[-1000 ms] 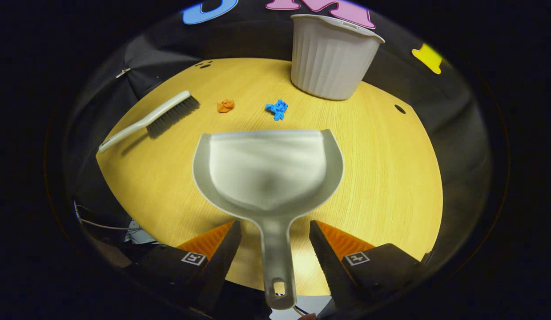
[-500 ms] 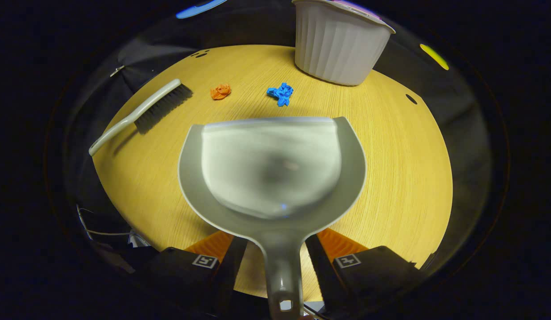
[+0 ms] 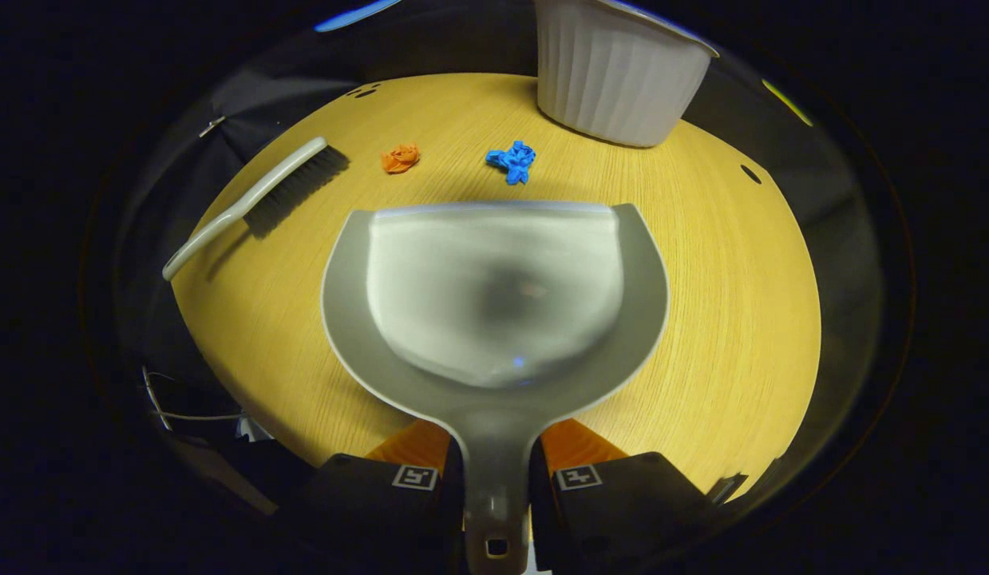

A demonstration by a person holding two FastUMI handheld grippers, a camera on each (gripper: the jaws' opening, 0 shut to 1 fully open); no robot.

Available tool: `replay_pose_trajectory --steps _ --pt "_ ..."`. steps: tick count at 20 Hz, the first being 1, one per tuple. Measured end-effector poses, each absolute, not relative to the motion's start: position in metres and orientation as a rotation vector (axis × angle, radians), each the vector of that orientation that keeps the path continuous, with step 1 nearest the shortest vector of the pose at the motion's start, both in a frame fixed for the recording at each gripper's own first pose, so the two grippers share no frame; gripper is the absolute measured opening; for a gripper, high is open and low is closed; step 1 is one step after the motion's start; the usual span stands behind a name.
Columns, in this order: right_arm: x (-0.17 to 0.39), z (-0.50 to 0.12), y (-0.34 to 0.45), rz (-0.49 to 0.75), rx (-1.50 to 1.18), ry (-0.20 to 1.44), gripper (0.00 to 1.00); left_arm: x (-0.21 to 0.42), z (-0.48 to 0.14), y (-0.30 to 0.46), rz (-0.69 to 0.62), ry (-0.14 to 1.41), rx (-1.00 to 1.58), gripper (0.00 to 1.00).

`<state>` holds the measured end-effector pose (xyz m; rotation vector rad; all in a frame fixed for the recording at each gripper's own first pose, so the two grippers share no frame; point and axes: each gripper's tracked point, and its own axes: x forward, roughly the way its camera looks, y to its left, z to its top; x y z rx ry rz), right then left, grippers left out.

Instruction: Pick up the small broom and dustpan from the desktop, sweep the trash into the dustpan with the broom, and then empty the trash into the garbage bin.

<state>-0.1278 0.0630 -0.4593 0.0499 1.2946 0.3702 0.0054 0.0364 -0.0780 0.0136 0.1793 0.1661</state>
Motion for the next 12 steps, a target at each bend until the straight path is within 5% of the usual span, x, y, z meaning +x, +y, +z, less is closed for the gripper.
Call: replay_pose_trajectory --steps 12 --pt "-0.126 -0.419 0.046 0.472 -0.041 1.206 0.37 0.014 -0.140 0.032 0.042 0.359 -0.012 0.96"
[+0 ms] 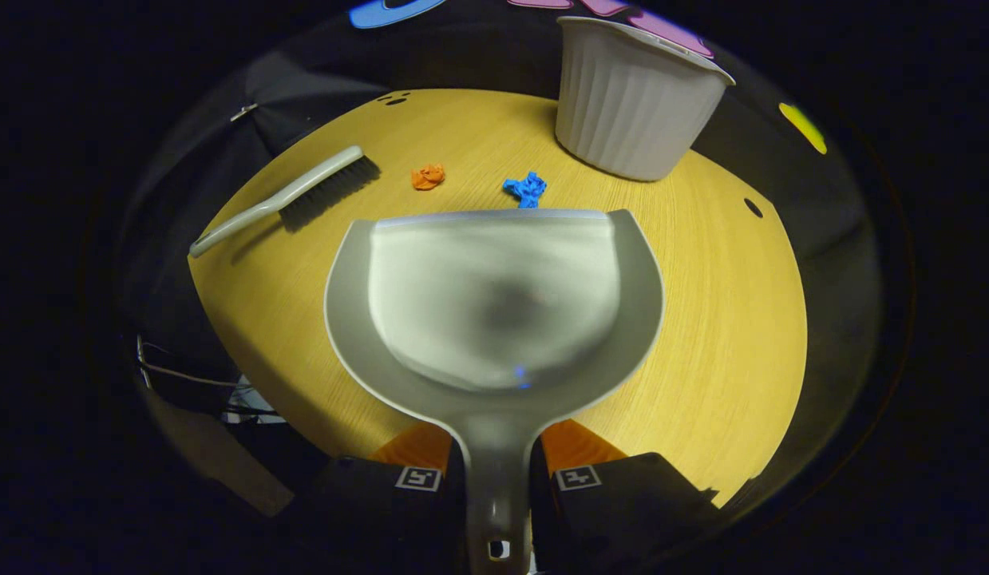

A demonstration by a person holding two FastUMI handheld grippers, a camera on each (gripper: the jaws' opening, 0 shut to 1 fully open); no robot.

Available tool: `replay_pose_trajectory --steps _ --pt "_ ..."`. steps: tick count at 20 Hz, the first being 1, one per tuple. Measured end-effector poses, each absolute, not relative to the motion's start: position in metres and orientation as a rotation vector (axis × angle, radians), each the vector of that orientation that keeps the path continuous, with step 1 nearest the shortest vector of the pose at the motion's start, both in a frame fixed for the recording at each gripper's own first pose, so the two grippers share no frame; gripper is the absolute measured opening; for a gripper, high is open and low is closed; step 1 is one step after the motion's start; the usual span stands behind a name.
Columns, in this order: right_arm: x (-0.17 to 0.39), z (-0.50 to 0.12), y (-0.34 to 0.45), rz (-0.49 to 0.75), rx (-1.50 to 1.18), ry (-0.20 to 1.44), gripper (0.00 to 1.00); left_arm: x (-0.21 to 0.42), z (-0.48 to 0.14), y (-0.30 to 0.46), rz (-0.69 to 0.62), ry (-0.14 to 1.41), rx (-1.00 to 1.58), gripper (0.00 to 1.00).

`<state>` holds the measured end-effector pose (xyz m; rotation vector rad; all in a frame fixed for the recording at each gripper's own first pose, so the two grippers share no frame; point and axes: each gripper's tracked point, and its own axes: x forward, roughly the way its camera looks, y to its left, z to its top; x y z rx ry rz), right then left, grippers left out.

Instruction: Pick up the small broom and dustpan from the desktop, sweep the trash into the dustpan with the broom, and then empty the trash into the garbage bin.

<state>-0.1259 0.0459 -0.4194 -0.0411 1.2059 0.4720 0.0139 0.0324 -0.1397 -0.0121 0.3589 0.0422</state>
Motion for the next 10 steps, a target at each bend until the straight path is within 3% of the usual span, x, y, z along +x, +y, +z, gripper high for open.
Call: replay_pose_trajectory --steps 3,8,10 --pt "-0.125 -0.404 0.039 0.496 -0.036 1.190 0.40 0.009 -0.194 0.019 -0.088 0.542 -0.049 0.96" --pt "-0.123 -0.390 0.024 0.488 -0.036 1.165 0.36 -0.015 -0.298 0.026 -0.187 0.912 0.005 0.96" --pt "-0.125 -0.388 0.020 0.485 -0.039 1.167 0.41 -0.017 -0.330 0.031 -0.202 1.021 0.061 0.96"
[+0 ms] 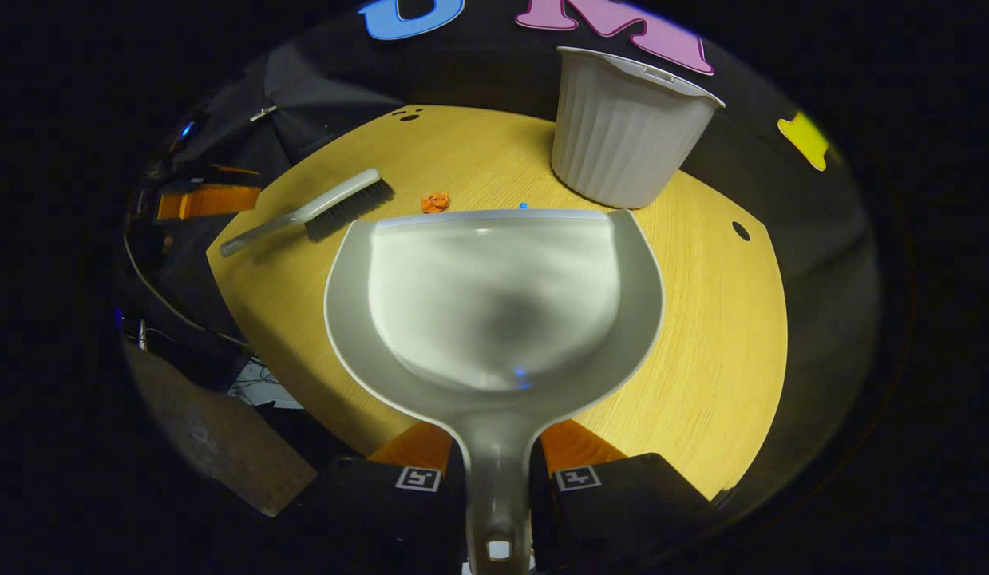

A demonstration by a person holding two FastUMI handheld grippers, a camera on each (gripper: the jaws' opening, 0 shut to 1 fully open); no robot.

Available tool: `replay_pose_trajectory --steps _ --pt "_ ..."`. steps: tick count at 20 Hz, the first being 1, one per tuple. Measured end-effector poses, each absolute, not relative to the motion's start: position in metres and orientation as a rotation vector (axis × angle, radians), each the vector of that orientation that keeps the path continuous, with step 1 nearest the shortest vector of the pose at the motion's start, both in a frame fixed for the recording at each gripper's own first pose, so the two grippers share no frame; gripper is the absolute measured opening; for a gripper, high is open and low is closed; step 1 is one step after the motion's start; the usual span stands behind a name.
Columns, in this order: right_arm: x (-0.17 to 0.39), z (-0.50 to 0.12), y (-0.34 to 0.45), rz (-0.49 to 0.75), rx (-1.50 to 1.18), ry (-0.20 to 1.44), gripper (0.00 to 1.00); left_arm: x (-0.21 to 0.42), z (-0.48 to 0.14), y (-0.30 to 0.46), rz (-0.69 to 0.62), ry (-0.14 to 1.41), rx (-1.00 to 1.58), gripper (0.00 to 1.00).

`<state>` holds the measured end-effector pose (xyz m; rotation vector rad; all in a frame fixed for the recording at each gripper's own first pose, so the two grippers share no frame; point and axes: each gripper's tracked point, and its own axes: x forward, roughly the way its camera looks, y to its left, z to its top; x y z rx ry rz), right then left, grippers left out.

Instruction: Pick up the small broom and dustpan from the desktop, sweep the trash into the dustpan with the broom, and then empty the trash into the garbage bin.

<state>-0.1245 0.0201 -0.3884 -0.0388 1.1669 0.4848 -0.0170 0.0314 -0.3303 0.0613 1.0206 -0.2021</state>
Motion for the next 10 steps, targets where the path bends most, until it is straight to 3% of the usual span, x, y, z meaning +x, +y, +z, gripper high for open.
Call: replay_pose_trajectory --steps 4,5,10 --pt "-0.128 -0.388 0.014 0.466 -0.031 1.171 0.34 -0.019 -0.378 0.040 -0.211 1.146 0.116 0.96" --pt "-0.129 -0.387 0.013 0.461 -0.030 1.172 0.40 -0.019 -0.388 0.043 -0.210 1.172 0.121 0.96" --pt "-0.133 -0.390 0.010 0.452 -0.031 1.185 0.36 -0.018 -0.420 0.058 -0.178 1.262 0.144 0.88"
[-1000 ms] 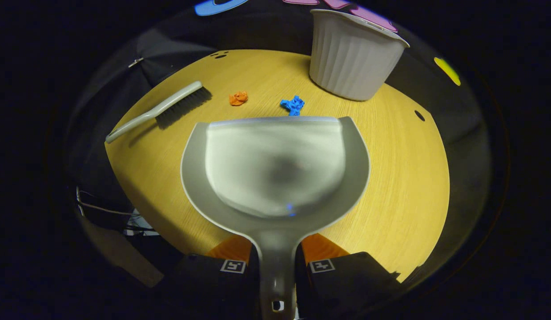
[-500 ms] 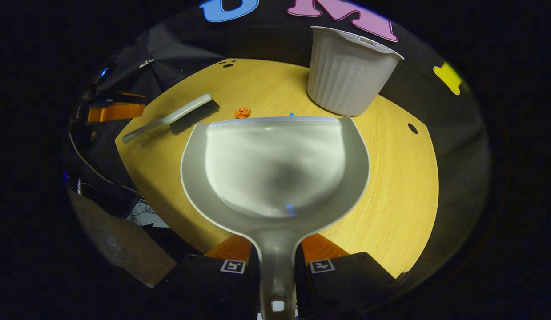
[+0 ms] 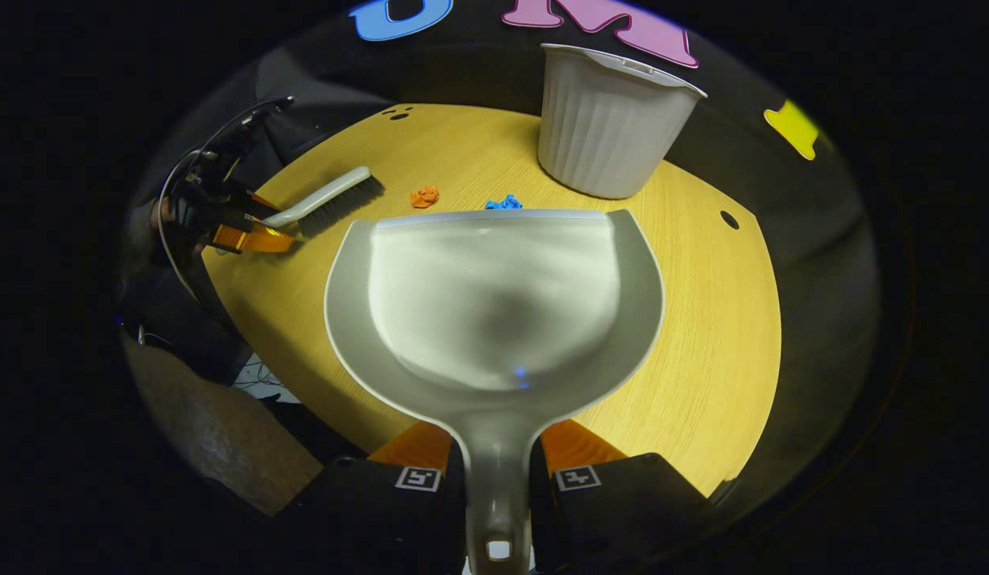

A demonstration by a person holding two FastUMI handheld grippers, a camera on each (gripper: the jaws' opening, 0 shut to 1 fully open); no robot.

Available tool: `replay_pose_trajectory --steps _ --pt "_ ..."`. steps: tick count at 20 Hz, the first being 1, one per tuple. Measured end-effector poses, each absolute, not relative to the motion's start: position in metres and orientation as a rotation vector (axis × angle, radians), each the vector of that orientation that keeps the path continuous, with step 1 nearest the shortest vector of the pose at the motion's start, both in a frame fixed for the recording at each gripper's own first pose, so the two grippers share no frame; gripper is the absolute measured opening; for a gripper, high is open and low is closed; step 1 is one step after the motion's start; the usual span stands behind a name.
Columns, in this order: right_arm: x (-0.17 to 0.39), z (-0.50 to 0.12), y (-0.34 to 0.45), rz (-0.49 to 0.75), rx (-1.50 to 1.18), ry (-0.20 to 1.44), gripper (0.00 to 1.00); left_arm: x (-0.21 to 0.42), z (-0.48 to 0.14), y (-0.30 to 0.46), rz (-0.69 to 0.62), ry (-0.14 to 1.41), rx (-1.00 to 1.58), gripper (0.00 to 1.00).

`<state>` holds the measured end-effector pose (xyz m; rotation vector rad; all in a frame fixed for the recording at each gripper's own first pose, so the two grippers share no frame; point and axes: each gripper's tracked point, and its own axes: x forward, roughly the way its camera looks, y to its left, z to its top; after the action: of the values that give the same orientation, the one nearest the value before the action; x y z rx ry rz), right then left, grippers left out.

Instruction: Pick up the small broom and dustpan from the desktop, sweep the trash into the dustpan with the broom, and then empty the trash into the garbage bin.

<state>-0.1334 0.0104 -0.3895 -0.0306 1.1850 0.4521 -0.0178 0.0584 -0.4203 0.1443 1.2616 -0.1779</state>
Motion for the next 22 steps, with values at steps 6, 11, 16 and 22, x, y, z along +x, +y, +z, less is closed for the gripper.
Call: replay_pose_trajectory --steps 6,11,16,22 --pt "-0.133 -0.391 0.010 0.452 -0.029 1.198 0.37 -0.016 -0.433 0.060 -0.177 1.299 0.170 0.71" --pt "-0.132 -0.392 0.012 0.469 -0.030 1.223 0.37 -0.015 -0.435 0.057 -0.172 1.320 0.186 0.47" --pt "-0.135 -0.395 0.004 0.522 -0.113 1.342 0.33 0.015 -0.418 0.055 -0.097 1.259 0.192 0.27" --pt "-0.124 -0.406 -0.010 0.609 -0.201 1.472 0.41 0.073 -0.408 0.028 -0.117 1.213 0.218 0.27"
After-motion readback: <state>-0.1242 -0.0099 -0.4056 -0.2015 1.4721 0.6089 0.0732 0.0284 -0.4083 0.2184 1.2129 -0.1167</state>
